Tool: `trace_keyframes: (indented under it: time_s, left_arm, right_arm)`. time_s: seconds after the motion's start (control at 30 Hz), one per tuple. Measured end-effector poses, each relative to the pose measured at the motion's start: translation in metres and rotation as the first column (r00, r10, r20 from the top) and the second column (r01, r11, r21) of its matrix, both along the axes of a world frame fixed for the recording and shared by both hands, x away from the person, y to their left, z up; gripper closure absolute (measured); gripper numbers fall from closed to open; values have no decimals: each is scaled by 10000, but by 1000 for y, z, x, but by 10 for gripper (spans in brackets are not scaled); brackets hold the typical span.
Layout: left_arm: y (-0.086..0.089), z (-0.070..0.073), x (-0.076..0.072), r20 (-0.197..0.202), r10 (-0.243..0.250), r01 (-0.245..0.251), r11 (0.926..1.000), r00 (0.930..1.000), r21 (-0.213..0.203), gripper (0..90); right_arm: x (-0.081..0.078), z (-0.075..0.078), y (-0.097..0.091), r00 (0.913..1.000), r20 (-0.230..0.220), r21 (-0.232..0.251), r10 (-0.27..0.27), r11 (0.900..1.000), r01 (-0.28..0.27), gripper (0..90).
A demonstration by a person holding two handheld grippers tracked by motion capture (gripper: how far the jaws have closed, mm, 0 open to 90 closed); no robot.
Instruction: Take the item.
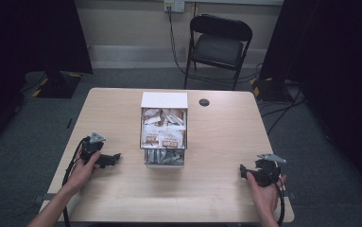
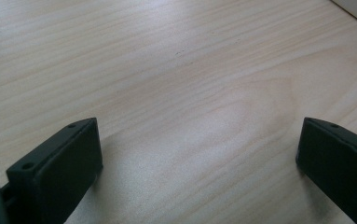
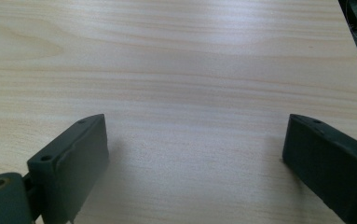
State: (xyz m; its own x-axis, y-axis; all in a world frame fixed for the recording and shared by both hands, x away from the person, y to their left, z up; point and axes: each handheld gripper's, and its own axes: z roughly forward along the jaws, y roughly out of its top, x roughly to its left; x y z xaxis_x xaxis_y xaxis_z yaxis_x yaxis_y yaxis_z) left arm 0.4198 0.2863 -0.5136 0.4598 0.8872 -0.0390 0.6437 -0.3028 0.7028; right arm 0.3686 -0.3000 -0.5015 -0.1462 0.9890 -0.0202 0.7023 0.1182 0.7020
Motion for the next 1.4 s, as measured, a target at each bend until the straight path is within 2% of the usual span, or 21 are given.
trace_keyframes:
  time_s: [0.23, 0.5, 0.6, 0.73, 0.83, 0.9, 1.03, 1.07, 1.17, 1.23, 1.27, 1.4]
  left_arm:
    - [0, 0, 0, 5, 35, -35, 10000, 10000, 4, 0]
    - [0, 0, 0, 6, 29, -29, 10000, 10000, 10, 0]
    - [0, 0, 0, 4, 28, -28, 10000, 10000, 12, 0]
    - [0, 0, 0, 6, 32, -32, 10000, 10000, 6, 0]
    - [0, 0, 0, 6, 30, -30, 10000, 10000, 7, 0]
    - [0, 0, 0, 5, 28, -28, 10000, 10000, 8, 0]
    - [0, 0, 0, 6, 32, -32, 10000, 10000, 5, 0]
    - [0, 0, 0, 5, 28, -28, 10000, 10000, 8, 0]
    - [0, 0, 0, 5, 30, -30, 10000, 10000, 2, 0]
    - [0, 0, 0, 6, 28, -28, 10000, 10000, 8, 0]
    - [0, 0, 0, 5, 30, -30, 10000, 10000, 7, 0]
    - [0, 0, 0, 7, 29, -29, 10000, 10000, 9, 0]
  right_arm:
    - [0, 0, 1, 9998, -27, 34, -172, 9998, 172, 58]
    - [0, 1, 3, 9999, -35, 83, -130, 9999, 130, 85]
    - [0, 2, 5, 10000, 2, 70, 50, 10000, -50, 150]
    - [0, 3, 8, 9997, -88, 71, 246, 9997, -245, 148]
    - [0, 6, 11, 9988, -178, 256, 466, 9986, -462, 176]
    - [-1, 8, 13, 9973, -146, 474, 720, 9963, -712, 203]
    - [-2, 11, 20, 9945, -58, 496, 1044, 9933, -1040, 190]
    - [-2, 12, 21, 9939, -3, 519, 1104, 9925, -1102, 189]
    - [-4, 16, 24, 9897, 466, 1153, 1357, 9834, -1403, 222]
    - [-5, 18, 26, 9879, 601, 1205, 1427, 9815, -1490, 223]
    - [-5, 21, 30, 9847, 705, 1289, 1593, 9774, -1673, 235]
    - [-6, 22, 35, 9803, 741, 1268, 1828, 9733, -1911, 268]
